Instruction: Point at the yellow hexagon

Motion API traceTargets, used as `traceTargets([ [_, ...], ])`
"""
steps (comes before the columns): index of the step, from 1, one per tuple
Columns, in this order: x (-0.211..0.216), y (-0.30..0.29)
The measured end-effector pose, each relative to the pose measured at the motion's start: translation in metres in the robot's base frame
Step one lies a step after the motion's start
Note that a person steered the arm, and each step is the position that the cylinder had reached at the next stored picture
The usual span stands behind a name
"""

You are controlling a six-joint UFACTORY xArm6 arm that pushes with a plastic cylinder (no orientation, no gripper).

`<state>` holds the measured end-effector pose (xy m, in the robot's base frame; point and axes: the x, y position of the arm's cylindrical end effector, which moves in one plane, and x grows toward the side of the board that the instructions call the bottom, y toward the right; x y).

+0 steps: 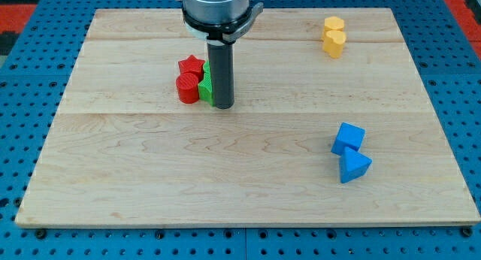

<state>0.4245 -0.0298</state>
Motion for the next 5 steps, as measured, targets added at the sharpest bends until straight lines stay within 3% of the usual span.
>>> traceTargets([
  [3,-0.003,0.002],
  [5,-0.018,0.142],
])
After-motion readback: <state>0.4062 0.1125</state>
